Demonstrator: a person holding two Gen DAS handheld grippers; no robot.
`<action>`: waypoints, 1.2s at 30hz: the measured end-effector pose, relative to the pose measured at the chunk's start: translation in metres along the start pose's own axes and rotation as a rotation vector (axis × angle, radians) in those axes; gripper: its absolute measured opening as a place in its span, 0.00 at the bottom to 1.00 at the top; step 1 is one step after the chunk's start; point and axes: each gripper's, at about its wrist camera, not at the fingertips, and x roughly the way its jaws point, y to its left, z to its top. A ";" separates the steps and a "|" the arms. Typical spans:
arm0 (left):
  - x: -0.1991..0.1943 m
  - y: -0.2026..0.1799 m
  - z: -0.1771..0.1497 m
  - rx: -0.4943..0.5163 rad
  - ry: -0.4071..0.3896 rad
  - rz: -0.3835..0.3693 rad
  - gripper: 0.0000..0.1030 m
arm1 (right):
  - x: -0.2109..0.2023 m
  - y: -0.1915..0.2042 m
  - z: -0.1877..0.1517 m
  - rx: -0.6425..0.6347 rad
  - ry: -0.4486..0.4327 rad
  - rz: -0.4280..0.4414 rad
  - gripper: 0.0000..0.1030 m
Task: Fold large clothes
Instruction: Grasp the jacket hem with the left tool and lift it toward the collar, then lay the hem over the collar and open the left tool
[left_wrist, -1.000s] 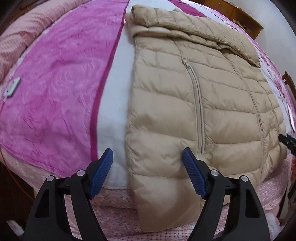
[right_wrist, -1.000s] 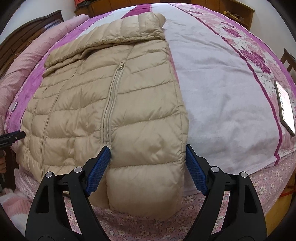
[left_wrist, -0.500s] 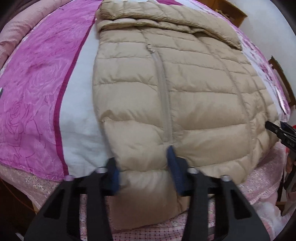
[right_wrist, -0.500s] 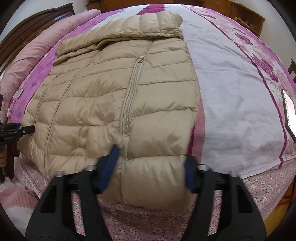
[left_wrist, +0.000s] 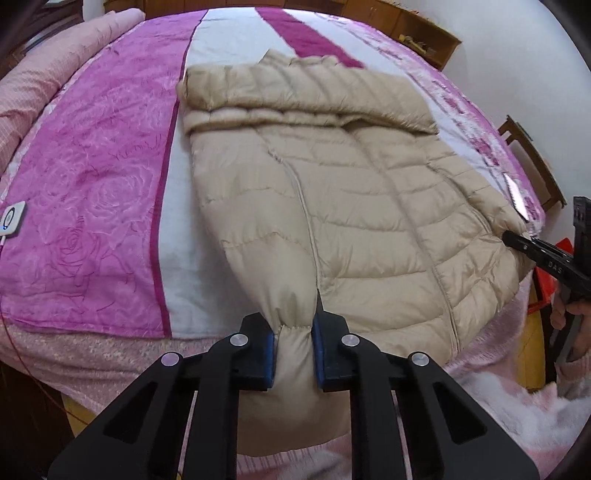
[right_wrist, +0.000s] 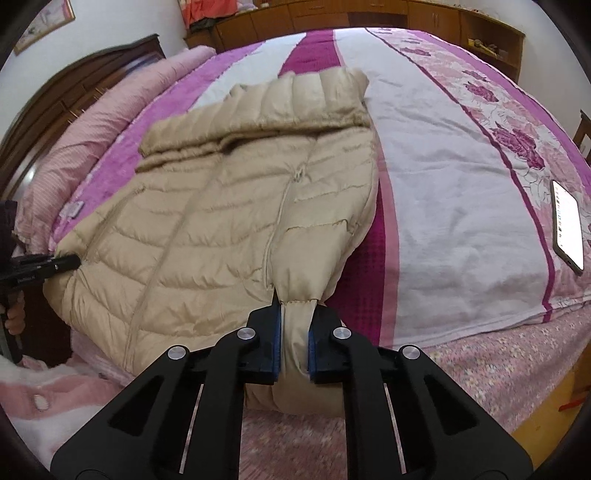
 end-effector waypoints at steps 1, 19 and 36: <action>-0.008 -0.001 -0.002 0.004 -0.002 -0.009 0.15 | -0.007 0.002 0.000 -0.001 -0.009 0.002 0.10; -0.075 0.006 0.016 -0.036 -0.145 -0.019 0.13 | -0.064 0.028 0.048 -0.020 -0.176 0.074 0.09; -0.009 0.022 0.161 -0.020 -0.288 0.123 0.14 | 0.040 -0.003 0.181 0.082 -0.237 -0.048 0.10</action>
